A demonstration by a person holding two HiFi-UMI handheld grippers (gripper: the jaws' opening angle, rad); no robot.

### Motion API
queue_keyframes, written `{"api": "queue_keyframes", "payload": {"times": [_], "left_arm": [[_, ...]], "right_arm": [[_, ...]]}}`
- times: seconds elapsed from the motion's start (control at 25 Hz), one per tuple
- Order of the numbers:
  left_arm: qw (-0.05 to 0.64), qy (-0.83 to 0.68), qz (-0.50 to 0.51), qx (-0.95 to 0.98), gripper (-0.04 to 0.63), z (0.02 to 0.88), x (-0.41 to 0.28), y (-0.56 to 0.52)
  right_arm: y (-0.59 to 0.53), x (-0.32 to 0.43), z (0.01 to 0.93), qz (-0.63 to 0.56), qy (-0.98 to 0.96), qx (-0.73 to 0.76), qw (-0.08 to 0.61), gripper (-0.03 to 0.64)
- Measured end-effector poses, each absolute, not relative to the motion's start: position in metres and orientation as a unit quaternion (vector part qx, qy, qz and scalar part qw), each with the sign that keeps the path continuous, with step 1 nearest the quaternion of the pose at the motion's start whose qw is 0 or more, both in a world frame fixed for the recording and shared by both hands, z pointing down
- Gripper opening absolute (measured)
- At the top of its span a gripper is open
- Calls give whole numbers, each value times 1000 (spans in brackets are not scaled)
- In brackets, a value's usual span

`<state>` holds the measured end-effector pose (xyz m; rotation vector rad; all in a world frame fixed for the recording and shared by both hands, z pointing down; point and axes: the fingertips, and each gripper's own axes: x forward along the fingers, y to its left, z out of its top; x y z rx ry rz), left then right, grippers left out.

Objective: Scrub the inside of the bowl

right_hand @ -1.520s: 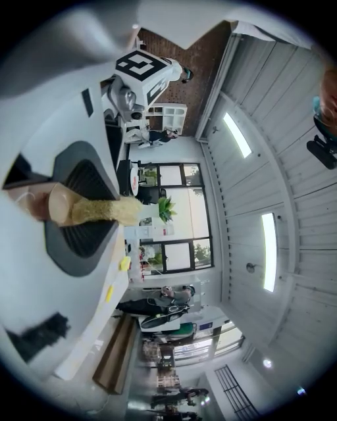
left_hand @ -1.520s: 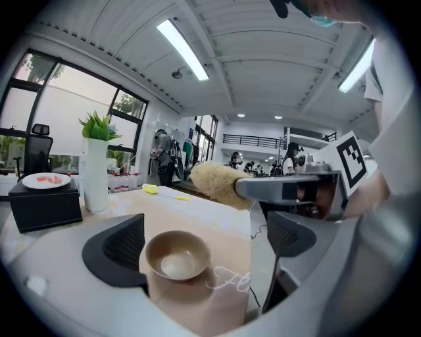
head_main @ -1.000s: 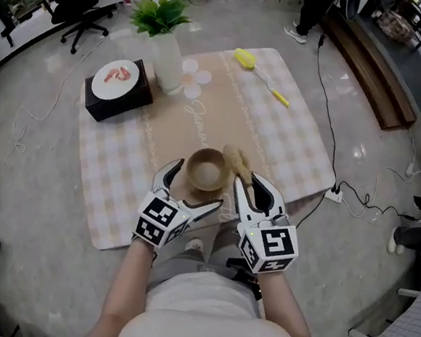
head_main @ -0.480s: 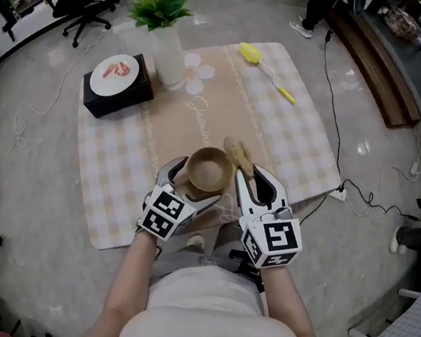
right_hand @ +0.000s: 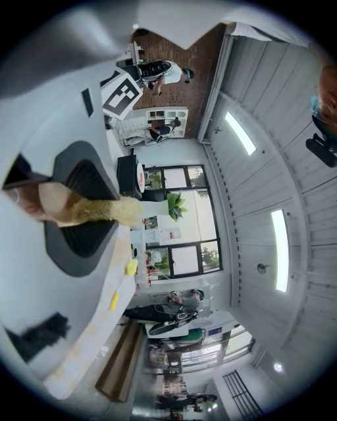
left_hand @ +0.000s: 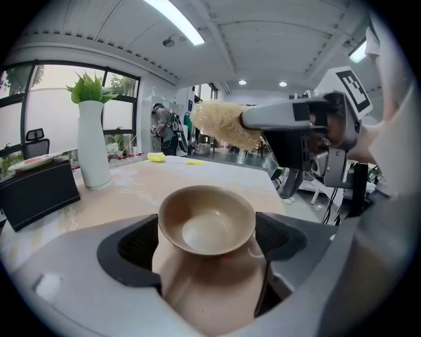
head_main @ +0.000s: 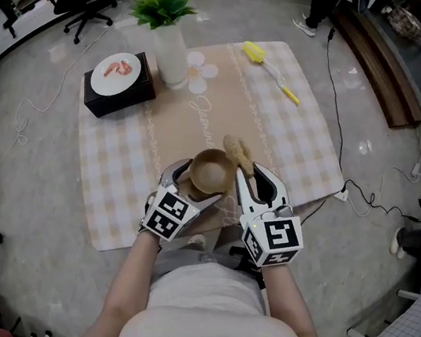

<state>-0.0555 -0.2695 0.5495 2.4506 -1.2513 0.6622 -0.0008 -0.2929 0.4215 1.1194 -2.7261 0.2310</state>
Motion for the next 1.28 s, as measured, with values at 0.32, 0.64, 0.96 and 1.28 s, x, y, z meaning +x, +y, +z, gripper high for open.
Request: {"api": "queue_keyframes", "payload": {"times": [0.32, 0.64, 0.96, 1.28], "left_arm": [[154, -432, 235, 857, 460, 549, -56, -269], [163, -430, 240, 855, 459, 551, -56, -269], [166, -427, 244, 855, 459, 551, -56, -269], [167, -426, 244, 855, 460, 552, -57, -269]], "right_arm": [[-291, -31, 440, 63, -946, 255, 193, 92], [-301, -58, 475, 57, -936, 160, 307, 91], [-303, -73, 495, 33, -924, 96, 370, 91], [-317, -67, 496, 15, -916, 97, 388, 91]]}}
